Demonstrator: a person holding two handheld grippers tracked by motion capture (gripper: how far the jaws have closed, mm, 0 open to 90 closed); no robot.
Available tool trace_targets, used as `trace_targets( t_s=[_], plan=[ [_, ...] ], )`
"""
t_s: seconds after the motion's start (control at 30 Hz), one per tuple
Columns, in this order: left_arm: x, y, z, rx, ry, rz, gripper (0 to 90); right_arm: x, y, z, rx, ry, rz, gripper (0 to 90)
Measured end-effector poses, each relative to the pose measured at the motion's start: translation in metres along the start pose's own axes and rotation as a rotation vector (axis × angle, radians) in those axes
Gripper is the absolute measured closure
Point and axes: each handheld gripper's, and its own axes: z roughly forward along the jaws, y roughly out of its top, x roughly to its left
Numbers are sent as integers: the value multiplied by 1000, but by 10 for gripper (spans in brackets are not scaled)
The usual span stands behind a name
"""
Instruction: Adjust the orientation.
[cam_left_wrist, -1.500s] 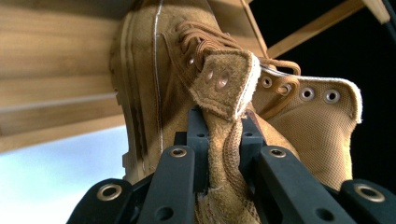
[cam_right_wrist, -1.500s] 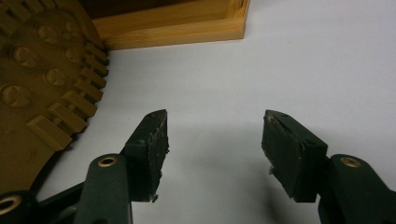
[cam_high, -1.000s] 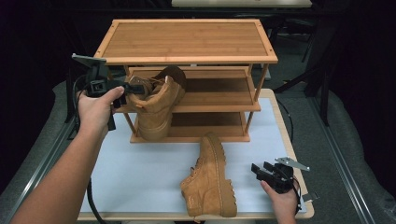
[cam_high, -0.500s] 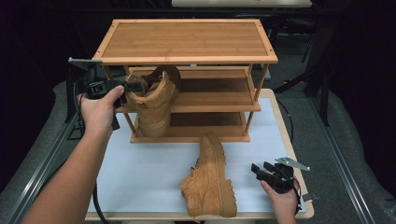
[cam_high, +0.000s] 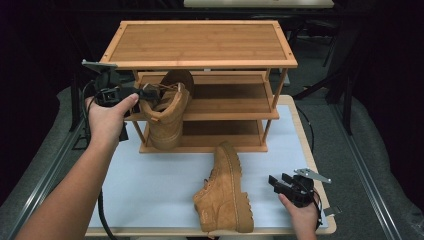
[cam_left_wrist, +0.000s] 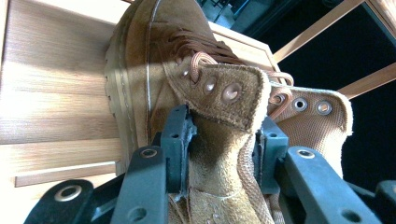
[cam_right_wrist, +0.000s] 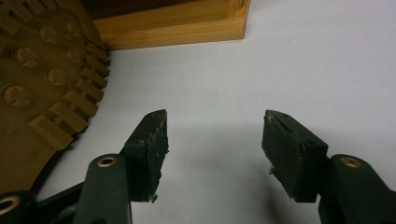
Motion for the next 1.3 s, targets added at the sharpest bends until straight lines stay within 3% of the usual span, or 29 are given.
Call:
trace_targets(
  t_s=[0.17, 0.43, 0.63, 0.83, 0.97, 1.0, 1.07, 1.13, 1.17, 1.2, 1.23, 1.3],
  plan=[
    [-1, -1, -2, 4, -4, 7, 610, 0, 0, 0, 0, 0, 0, 400],
    [-6, -1, -11, 26, 20, 60, 607, 1, 0, 0, -1, 1, -3, 400],
    [-3, 1, -31, 30, -3, 57, 603, 1, 0, 0, 8, -2, -4, 400],
    [0, -1, -57, 26, 12, 99, 605, 2, 0, 1, -13, 4, -5, 400],
    [10, -11, -74, 26, 11, 117, 614, 6, 1, -1, -17, 3, -9, 408],
    [13, -15, -77, 30, 7, 120, 617, 8, 3, -5, -12, -3, -31, 428],
    [29, -30, -81, 36, 9, 132, 623, 10, 5, -6, -27, 2, -42, 459],
    [42, -44, -78, 30, -1, 119, 622, 13, 8, -9, -3, 16, -51, 493],
    [42, -44, -78, 30, -1, 119, 622, 13, 8, -9, -3, 16, -51, 493],
    [49, -51, -76, 23, 4, 129, 622, 15, 8, -8, -21, 21, -55, 513],
    [64, -68, -68, 25, 21, 133, 626, 19, 12, -10, -5, 45, -64, 568],
    [72, -76, -62, 41, 31, 137, 626, 23, 14, -12, -13, 58, -68, 607]
  ],
)
